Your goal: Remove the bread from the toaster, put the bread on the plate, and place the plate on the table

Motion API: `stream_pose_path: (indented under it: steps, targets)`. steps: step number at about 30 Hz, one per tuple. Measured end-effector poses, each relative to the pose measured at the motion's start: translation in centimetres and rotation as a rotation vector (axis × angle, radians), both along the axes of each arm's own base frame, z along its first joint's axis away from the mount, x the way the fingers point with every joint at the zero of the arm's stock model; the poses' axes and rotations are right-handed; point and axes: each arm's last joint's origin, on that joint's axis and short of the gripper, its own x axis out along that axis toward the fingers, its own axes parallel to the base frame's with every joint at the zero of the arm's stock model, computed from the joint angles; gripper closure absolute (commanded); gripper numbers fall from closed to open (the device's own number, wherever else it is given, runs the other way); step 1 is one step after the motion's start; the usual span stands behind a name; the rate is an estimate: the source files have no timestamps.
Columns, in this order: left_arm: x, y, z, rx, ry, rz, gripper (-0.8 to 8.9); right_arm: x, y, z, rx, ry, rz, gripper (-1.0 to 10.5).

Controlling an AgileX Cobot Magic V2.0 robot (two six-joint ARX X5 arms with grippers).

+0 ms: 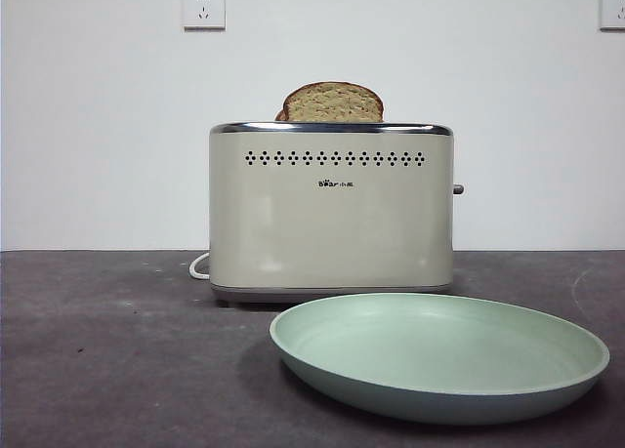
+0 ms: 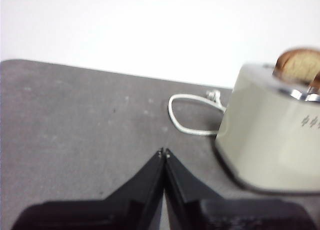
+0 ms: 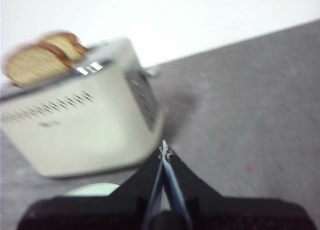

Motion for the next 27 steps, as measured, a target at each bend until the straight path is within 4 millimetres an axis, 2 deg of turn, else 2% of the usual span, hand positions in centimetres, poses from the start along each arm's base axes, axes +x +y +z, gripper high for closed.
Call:
stream_pose_path:
  steps: [7, 14, 22, 27]
  targets:
    - [-1.2, -0.2, 4.0, -0.034, 0.012, -0.069, 8.21, 0.1, 0.2, 4.3, 0.012, 0.072, 0.077, 9.6]
    - [-1.5, -0.6, 8.3, -0.044, 0.089, -0.216, 8.21, 1.1, 0.8, 8.9, -0.012, 0.235, 0.268, 9.6]
    - [-1.0, -1.2, 11.8, -0.028, 0.241, -0.445, 8.21, 1.9, 1.2, 13.5, -0.105, 0.431, 0.425, 9.6]
    - [-0.8, -1.5, 13.5, -0.021, 0.271, -0.561, 8.21, 1.7, 1.4, 15.2, -0.173, 0.494, 0.502, 9.6]
